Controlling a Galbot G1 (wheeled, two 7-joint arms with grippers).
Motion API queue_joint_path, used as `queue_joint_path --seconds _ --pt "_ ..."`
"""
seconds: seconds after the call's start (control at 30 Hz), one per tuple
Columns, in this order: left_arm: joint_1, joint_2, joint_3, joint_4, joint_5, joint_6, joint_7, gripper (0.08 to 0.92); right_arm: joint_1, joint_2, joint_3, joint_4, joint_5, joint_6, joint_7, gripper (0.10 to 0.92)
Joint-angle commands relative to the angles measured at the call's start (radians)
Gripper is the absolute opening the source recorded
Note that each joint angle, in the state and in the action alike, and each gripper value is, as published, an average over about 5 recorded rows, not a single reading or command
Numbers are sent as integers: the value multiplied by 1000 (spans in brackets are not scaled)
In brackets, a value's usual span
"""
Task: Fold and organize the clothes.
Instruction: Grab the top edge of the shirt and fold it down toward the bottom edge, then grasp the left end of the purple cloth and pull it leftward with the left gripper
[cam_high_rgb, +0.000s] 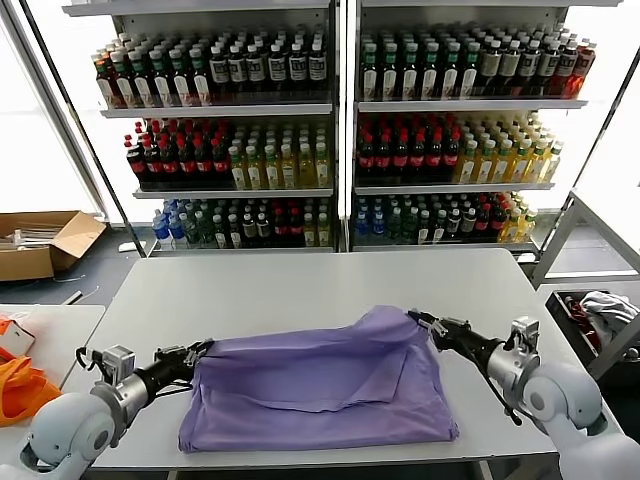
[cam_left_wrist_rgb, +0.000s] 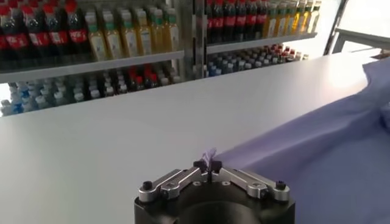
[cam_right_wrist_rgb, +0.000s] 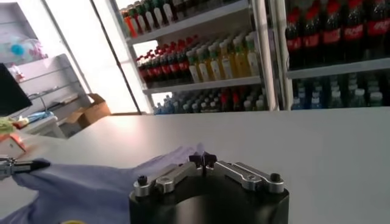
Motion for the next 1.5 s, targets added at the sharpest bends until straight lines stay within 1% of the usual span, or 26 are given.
queue_joint_path --seconds 0.03,0.23,0.4,0.5,0.63,0.7,0.8,0.87,0.9,1.0,1.07,1.17,1.27,1.33,1.5 --pt "269 -17 -93 -152 16 -4 -19 89 -415 -20 180 240 -4 14 -13 106" --pt "332 -25 -121 -156 41 -16 -9 89 -488 -10 186 253 -49 28 -28 106" --pt "324 -38 -117 -150 77 -18 -13 89 -487 6 163 254 -105 32 -3 106" --pt "317 -43 -124 -156 81 -20 -24 121 -484 6 169 251 -123 43 4 126" --pt "309 -51 -171 -174 55 -18 -50 231 -488 6 211 256 -118 63 4 222" --pt "304 -59 -201 -185 40 -18 -70 283 -493 15 237 264 -128 79 9 283" --pt "308 -77 -229 -209 24 -26 -110 370 -493 49 259 274 -165 135 43 370" --pt "318 -99 -222 -231 17 -41 -153 431 -484 88 262 276 -193 188 81 422" --pt "324 -113 -207 -240 16 -53 -182 457 -479 107 262 276 -208 214 99 448" --pt "339 -170 -133 -255 33 -101 -288 543 -465 168 252 255 -313 320 142 526" --pt "341 -229 -73 -254 58 -141 -373 604 -463 204 245 240 -379 386 166 586" --pt "333 -323 7 -232 114 -195 -489 690 -477 239 245 232 -415 445 185 673" --pt "321 -389 62 -195 199 -228 -543 771 -494 251 251 220 -430 471 181 757" --pt "310 -417 85 -174 232 -232 -563 805 -503 252 255 213 -431 474 176 798" --pt "291 -452 118 -137 251 -229 -603 822 -504 245 260 208 -426 472 167 822"
